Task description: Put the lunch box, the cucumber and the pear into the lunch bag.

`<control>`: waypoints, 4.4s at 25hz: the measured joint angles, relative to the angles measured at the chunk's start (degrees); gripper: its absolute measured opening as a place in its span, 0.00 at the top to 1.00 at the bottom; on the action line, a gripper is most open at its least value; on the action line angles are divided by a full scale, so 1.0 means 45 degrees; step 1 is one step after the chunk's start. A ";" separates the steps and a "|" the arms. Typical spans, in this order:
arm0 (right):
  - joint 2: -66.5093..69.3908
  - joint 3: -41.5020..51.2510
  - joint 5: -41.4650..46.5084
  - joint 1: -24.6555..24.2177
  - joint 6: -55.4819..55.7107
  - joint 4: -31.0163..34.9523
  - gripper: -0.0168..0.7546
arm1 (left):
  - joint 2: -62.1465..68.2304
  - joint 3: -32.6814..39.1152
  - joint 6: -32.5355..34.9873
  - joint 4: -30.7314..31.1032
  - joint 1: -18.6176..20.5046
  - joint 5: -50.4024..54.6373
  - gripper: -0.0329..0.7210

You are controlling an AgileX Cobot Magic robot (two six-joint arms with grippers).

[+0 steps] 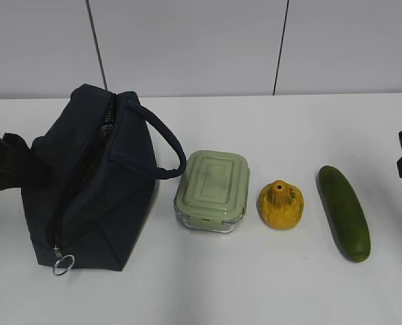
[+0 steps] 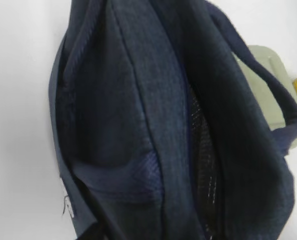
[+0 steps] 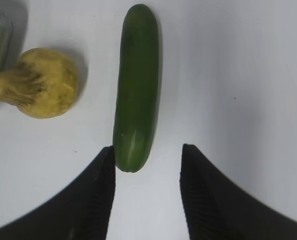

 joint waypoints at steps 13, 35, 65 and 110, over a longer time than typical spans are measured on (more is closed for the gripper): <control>0.2656 -0.0969 -0.0729 0.0000 -0.0608 0.0578 0.51 | 0.0912 0.0000 0.1240 -0.1183 0.0000 -0.0472 0.95; 0.9125 -0.5371 0.1002 0.0000 -0.1545 0.1569 0.29 | 0.0912 0.0000 0.1240 -0.1197 0.0000 -0.0710 0.95; 0.8672 -1.0745 -0.0787 0.6860 -0.9811 1.5340 0.53 | 0.0936 0.0000 0.1273 -0.1161 0.0000 -0.0722 0.95; 0.9272 -1.0040 0.5750 0.4417 -0.0157 -0.0851 0.24 | 0.0832 0.0000 0.1277 -0.1020 0.0000 -0.0597 0.95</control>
